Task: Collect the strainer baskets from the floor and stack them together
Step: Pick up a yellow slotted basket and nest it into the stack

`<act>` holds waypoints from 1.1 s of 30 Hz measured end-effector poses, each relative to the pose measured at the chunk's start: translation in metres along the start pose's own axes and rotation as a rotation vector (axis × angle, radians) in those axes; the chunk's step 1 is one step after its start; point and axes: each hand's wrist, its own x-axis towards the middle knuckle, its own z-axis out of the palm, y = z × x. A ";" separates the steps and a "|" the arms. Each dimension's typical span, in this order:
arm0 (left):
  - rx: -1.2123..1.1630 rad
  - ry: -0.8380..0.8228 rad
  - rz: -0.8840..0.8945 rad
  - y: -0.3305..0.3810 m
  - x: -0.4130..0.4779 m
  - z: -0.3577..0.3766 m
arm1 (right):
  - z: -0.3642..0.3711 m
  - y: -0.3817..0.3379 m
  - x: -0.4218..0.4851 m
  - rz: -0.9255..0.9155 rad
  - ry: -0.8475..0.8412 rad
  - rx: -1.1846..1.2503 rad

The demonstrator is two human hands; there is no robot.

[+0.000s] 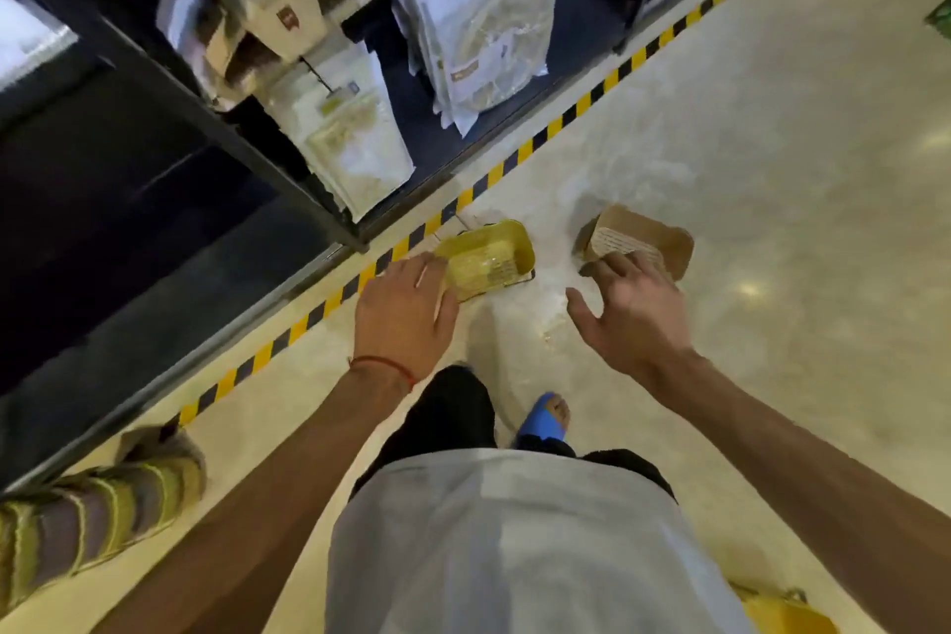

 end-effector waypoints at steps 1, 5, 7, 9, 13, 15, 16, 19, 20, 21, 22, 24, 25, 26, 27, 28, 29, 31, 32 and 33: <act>-0.007 0.002 -0.025 -0.003 0.007 0.003 | 0.001 0.004 0.014 0.001 0.013 0.024; -0.014 -0.026 -0.087 -0.018 0.038 0.022 | 0.012 0.012 0.070 0.039 -0.060 0.028; -0.022 -0.071 -0.112 -0.026 0.061 0.035 | 0.024 0.011 0.096 0.077 -0.068 0.043; -0.047 -0.094 -0.145 -0.035 0.083 0.050 | 0.041 0.006 0.119 0.086 -0.080 0.051; -0.077 -0.111 -0.150 -0.051 0.127 0.091 | 0.094 0.009 0.162 0.060 -0.092 0.040; -0.110 -0.117 -0.155 -0.059 0.145 0.114 | 0.122 0.018 0.182 0.029 -0.051 0.066; -0.119 -0.115 -0.162 -0.063 0.151 0.128 | 0.137 0.023 0.192 0.012 -0.027 0.079; -0.130 -0.104 -0.210 -0.077 0.167 0.180 | 0.189 0.043 0.216 0.007 -0.018 0.106; -0.131 -0.101 -0.225 -0.081 0.170 0.200 | 0.209 0.050 0.222 0.017 -0.015 0.119; -0.137 -0.100 -0.248 -0.085 0.173 0.221 | 0.230 0.056 0.228 0.028 -0.015 0.134; -0.153 -0.098 -0.280 -0.089 0.176 0.242 | 0.251 0.062 0.235 0.039 -0.021 0.147; -0.195 -0.103 -0.353 -0.096 0.179 0.288 | 0.297 0.077 0.243 0.072 -0.062 0.154; -0.206 -0.109 -0.380 -0.098 0.179 0.312 | 0.321 0.083 0.246 0.081 -0.084 0.149; -0.212 -0.111 -0.395 -0.101 0.179 0.335 | 0.344 0.089 0.249 0.087 -0.104 0.142; -0.216 -0.111 -0.406 -0.102 0.179 0.358 | 0.368 0.093 0.251 0.086 -0.124 0.136; -0.224 -0.114 -0.423 -0.104 0.179 0.383 | 0.393 0.097 0.254 0.085 -0.145 0.138; -0.237 -0.120 -0.444 -0.106 0.178 0.408 | 0.418 0.101 0.256 0.080 -0.164 0.139; -0.276 -0.131 -0.481 -0.111 0.176 0.458 | 0.468 0.109 0.259 0.076 -0.199 0.137; -0.294 -0.131 -0.495 -0.114 0.177 0.484 | 0.492 0.114 0.262 0.084 -0.218 0.138; -0.312 -0.128 -0.510 -0.118 0.177 0.509 | 0.515 0.119 0.264 0.102 -0.244 0.141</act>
